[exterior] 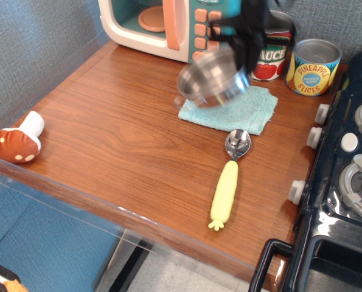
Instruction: Put the pot between the spoon and mushroom
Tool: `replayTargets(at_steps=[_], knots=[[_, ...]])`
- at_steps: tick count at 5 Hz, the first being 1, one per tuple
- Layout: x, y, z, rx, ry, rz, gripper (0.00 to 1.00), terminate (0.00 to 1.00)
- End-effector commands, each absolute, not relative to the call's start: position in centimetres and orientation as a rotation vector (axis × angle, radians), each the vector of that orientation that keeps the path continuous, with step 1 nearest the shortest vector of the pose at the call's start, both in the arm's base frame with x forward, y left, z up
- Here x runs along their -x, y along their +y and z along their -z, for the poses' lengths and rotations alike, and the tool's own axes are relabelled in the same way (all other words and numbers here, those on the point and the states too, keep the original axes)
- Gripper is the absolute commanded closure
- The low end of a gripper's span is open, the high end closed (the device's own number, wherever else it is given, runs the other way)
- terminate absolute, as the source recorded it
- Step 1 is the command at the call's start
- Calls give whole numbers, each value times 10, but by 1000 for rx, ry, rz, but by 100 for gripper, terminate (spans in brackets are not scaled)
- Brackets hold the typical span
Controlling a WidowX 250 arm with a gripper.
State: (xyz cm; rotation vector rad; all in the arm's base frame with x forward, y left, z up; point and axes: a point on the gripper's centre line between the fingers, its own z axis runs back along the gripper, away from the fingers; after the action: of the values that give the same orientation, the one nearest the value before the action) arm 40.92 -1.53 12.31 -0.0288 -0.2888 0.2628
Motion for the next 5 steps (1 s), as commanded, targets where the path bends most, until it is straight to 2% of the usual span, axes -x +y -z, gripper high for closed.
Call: replayTargets(at_steps=[1,2,3,5], knots=[[-331,21,-140,5,-231,-302,100,0],[-302,25,-122,-11,-160,-303,100,0],[-286,29,-106,-28,-109,-313,100,0],[-278,43,-83,-36,-57,-377,100,0]])
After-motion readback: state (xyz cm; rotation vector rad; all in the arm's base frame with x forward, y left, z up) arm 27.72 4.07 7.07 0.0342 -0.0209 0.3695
